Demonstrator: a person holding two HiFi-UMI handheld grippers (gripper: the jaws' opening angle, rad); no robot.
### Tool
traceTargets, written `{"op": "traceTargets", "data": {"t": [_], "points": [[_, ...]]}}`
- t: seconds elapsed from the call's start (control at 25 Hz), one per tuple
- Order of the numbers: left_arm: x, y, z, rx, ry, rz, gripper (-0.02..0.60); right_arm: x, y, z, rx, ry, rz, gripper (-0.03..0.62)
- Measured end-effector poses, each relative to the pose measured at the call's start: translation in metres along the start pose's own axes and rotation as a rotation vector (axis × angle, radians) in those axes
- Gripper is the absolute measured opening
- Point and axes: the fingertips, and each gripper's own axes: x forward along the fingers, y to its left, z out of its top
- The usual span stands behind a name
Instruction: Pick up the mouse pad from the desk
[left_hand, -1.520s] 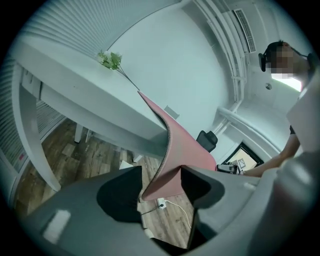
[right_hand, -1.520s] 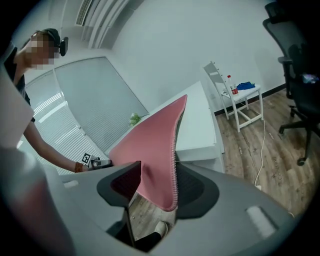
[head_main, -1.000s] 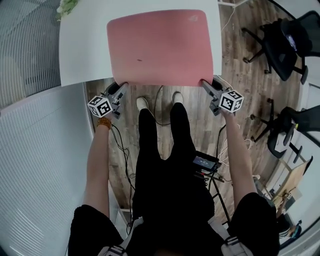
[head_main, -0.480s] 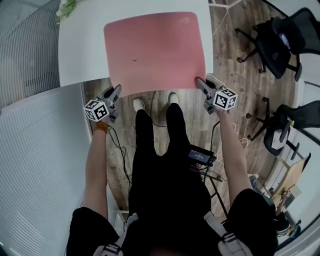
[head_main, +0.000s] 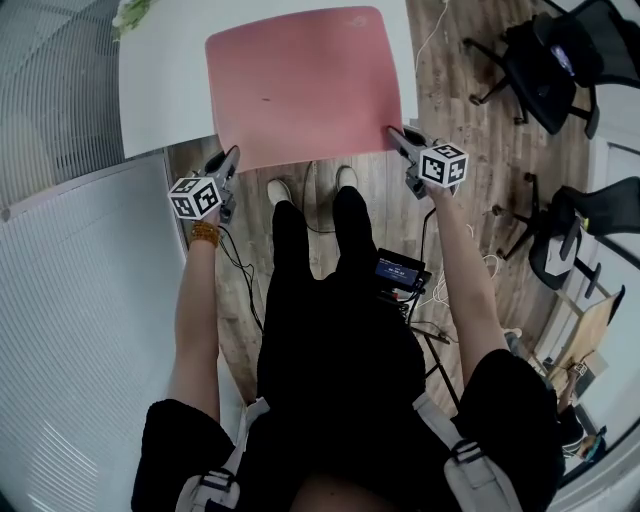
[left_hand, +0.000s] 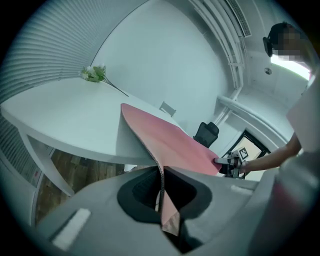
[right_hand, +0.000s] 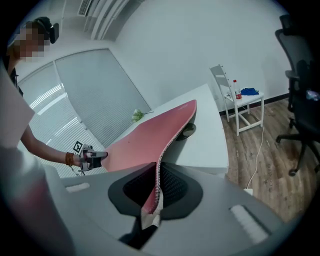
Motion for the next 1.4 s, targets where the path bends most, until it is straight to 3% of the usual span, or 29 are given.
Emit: {"op": "traceTargets", "data": {"t": [0.28,0.56,1.4], "points": [[-0.003,-0.008,0.008,0.023,0.034,0.081,0.015,-0.001,0.005,0.005,-0.036,0.029,-0.046,0.038],[-0.004,-0.022,0.026,0.106,0.062,0.147,0.015,-0.004,0.016,0.018,-0.072,0.042,-0.077,0.038],[0.0,-0.078,0.088,0.401,0.063,0.191,0.014,-0.006,0.069,0.077,-0.262,0.035,-0.152,0.037]]}}
